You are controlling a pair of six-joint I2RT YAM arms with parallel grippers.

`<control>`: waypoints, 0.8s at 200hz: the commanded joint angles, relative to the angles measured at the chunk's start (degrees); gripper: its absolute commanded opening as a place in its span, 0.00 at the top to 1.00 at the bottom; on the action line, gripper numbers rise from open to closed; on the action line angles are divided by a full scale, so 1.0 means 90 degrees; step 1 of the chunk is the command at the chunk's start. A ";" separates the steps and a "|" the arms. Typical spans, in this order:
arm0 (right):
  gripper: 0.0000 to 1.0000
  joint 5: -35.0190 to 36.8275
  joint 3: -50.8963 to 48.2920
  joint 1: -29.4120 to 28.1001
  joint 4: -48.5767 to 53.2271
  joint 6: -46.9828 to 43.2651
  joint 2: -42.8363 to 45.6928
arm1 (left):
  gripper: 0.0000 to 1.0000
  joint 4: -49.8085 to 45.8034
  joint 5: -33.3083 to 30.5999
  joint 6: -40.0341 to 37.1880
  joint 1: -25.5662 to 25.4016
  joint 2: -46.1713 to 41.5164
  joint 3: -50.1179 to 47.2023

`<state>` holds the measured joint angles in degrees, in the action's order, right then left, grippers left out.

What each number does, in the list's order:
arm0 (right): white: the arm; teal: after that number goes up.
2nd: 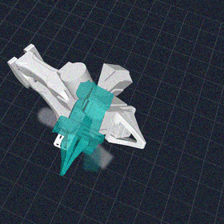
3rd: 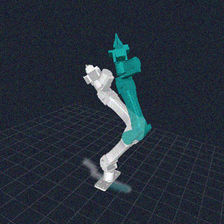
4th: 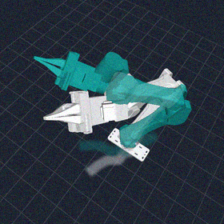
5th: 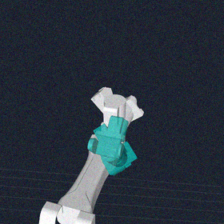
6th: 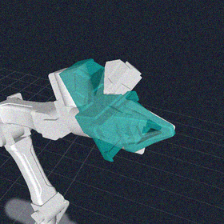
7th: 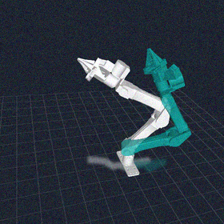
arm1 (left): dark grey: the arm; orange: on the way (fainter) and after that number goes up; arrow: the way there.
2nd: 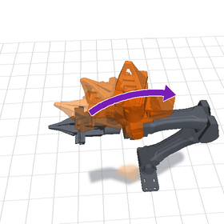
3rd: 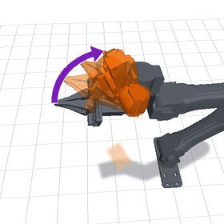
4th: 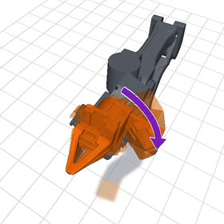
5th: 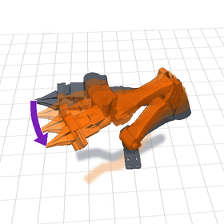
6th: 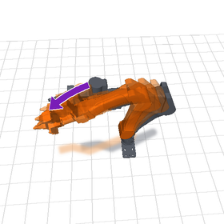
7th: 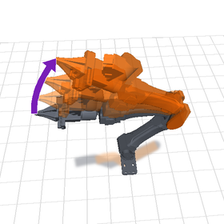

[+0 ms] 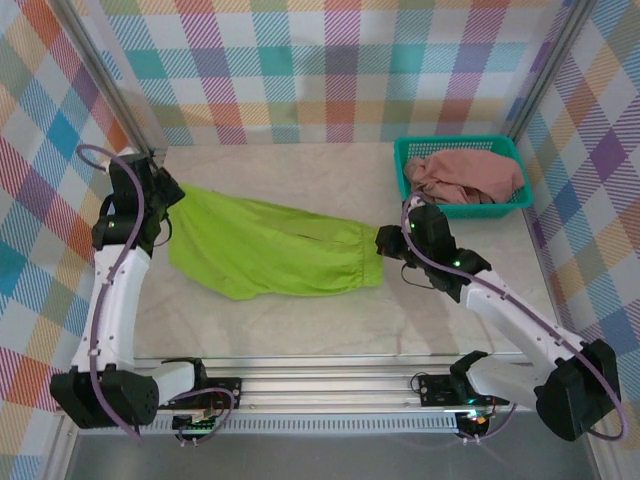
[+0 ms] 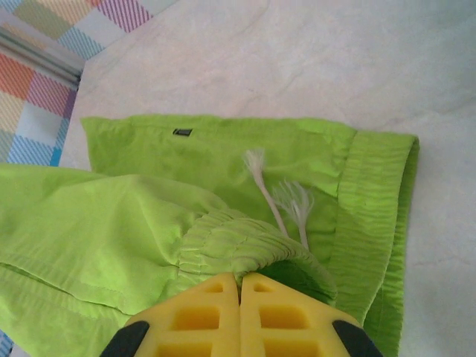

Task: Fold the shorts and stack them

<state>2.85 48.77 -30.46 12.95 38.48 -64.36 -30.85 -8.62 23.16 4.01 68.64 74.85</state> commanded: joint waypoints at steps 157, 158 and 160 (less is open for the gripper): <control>1.00 0.0071 0.1633 0.1094 -0.0803 -0.0058 -0.2775 | 1.00 0.0713 0.0430 0.0093 -0.0013 0.3265 0.1825; 1.00 0.0072 0.1642 0.1096 -0.0809 -0.0057 -0.2788 | 1.00 0.0713 0.0430 0.0093 -0.0019 0.3288 0.1833; 1.00 0.0073 0.1661 0.1108 -0.0808 -0.0052 -0.2826 | 1.00 0.0706 0.0431 0.0088 -0.0024 0.3329 0.1867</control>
<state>3.16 61.49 -21.61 8.45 36.97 -87.66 -26.37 -5.32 23.18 3.99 95.39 87.46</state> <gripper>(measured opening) 0.062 0.049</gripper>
